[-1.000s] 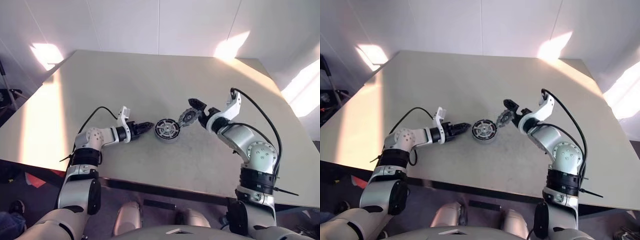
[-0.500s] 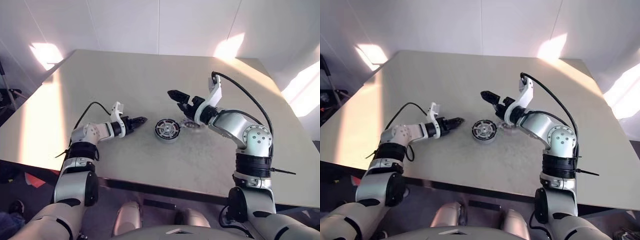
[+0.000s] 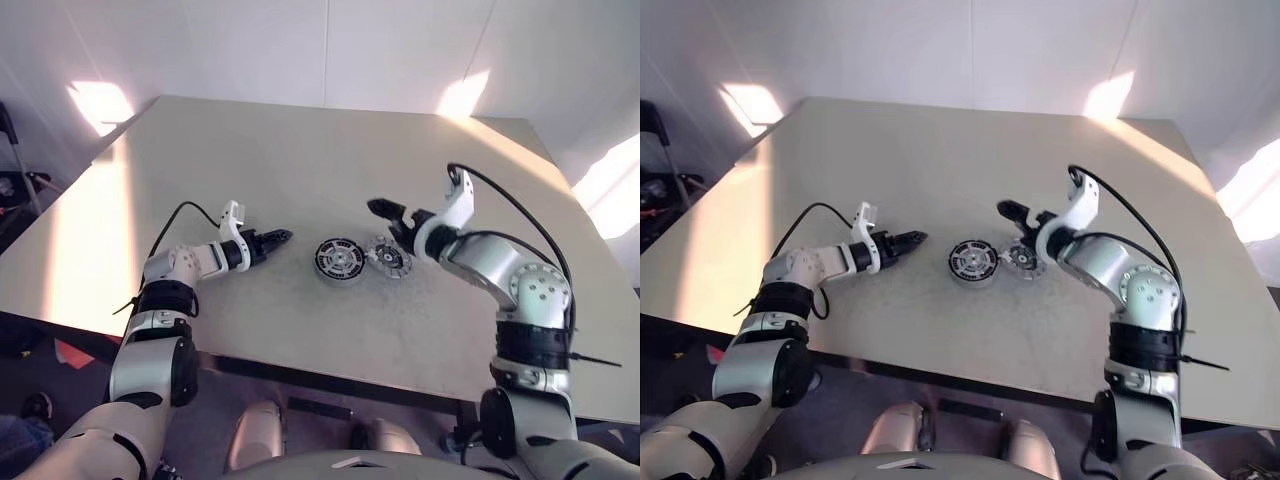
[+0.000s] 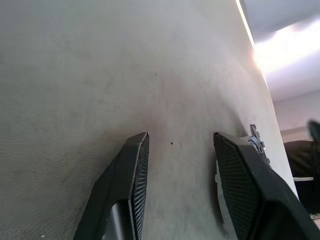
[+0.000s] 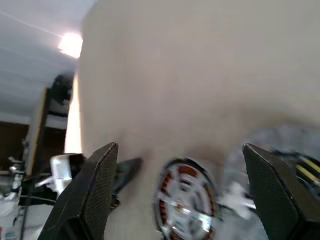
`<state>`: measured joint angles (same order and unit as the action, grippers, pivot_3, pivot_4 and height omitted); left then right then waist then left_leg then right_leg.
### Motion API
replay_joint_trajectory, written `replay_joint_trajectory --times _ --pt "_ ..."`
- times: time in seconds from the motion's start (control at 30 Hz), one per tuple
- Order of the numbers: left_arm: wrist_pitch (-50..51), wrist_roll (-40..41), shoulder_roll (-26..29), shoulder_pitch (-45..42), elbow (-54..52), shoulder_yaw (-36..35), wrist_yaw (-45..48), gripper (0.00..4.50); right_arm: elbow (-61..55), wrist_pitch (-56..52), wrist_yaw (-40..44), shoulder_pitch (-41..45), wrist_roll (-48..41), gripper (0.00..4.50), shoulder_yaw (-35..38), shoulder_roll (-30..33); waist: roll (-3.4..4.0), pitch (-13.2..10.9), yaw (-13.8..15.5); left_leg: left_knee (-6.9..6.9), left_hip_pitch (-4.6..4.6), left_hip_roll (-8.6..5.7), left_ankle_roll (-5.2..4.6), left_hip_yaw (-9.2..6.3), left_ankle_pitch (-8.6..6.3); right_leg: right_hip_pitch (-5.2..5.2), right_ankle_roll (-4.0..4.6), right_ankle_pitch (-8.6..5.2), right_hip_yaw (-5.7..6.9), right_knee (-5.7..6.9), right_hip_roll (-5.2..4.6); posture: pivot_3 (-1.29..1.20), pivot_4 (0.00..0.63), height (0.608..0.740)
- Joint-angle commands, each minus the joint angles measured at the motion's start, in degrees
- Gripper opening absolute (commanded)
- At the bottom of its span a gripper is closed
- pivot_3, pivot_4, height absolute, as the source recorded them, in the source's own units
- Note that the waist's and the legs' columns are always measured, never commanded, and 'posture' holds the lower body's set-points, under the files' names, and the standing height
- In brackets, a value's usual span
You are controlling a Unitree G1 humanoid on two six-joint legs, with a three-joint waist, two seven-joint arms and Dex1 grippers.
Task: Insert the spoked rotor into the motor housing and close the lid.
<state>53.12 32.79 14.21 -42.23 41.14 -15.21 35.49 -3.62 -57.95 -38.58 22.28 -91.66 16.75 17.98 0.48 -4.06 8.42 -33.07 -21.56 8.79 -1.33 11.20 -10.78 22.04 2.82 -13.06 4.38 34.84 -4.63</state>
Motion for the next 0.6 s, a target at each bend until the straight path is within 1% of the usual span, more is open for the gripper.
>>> replay_joint_trajectory --times 0.03,0.13,0.17,0.2,0.3,0.43,0.6 --pt "0.02 -0.04 -0.68 0.50 -0.79 -0.12 -0.04 2.20 -5.76 -0.14 -2.61 -4.09 -5.17 4.46 1.06 2.83 0.01 0.00 0.19 0.00 0.00 -0.01 -0.01 0.00 -0.01 0.01 0.00 0.00 0.00 0.00 -0.01 0.00 0.000 0.740" --pt "-0.05 -0.06 -1.45 0.96 -0.97 -0.36 -0.31 2.20 -7.99 1.60 -4.12 -7.87 -7.18 4.46 1.33 4.47 0.01 0.01 0.26 -0.01 0.03 0.00 -0.01 0.01 -0.01 0.00 -0.03 -0.02 0.00 0.02 -0.01 0.00 0.000 0.740" --pt "0.12 -0.10 -1.64 1.19 -1.22 -0.32 -0.34 2.20 -8.80 2.38 -4.31 -8.50 -7.77 4.46 1.41 4.93 0.01 0.01 0.27 -0.01 0.06 0.00 -0.01 0.00 0.00 -0.05 -0.10 -0.06 0.00 0.02 -0.01 0.00 0.000 0.740" --pt "0.29 -0.13 -1.76 1.34 -1.42 -0.31 -0.35 2.20 -9.42 3.02 -4.47 -8.94 -8.34 4.46 1.31 5.36 0.01 0.01 0.27 -0.02 0.10 0.00 -0.01 0.01 0.00 -0.07 -0.40 -0.23 0.00 0.02 -0.02 0.00 0.000 0.740" --pt "0.71 -0.23 -1.83 1.52 -1.77 -0.21 -0.32 2.20 -10.63 4.41 -5.29 -10.27 -10.00 4.46 0.15 6.07 0.02 0.02 0.27 -0.08 0.10 -0.01 0.00 0.01 0.00 -0.09 -0.43 -0.24 0.00 0.02 -0.03 0.00 0.000 0.740" --pt "0.29 -0.62 -1.44 0.55 -0.62 -0.35 -0.30 2.20 -9.92 5.92 -5.53 -11.47 -9.99 4.46 -1.99 5.42 0.01 0.05 0.25 -0.09 0.10 0.00 -0.01 0.01 0.00 -0.10 -0.44 -0.22 0.00 0.02 -0.04 0.00 0.000 0.740" --pt "1.29 -0.46 -0.85 0.89 -2.03 -0.34 -0.49 2.20 -8.70 7.42 -4.44 -13.32 -7.93 4.46 -4.54 3.71 0.00 0.06 0.25 -0.10 0.08 -0.01 -0.02 0.01 -0.01 -0.09 -0.39 -0.19 0.00 0.02 -0.04 0.00 0.000 0.740"
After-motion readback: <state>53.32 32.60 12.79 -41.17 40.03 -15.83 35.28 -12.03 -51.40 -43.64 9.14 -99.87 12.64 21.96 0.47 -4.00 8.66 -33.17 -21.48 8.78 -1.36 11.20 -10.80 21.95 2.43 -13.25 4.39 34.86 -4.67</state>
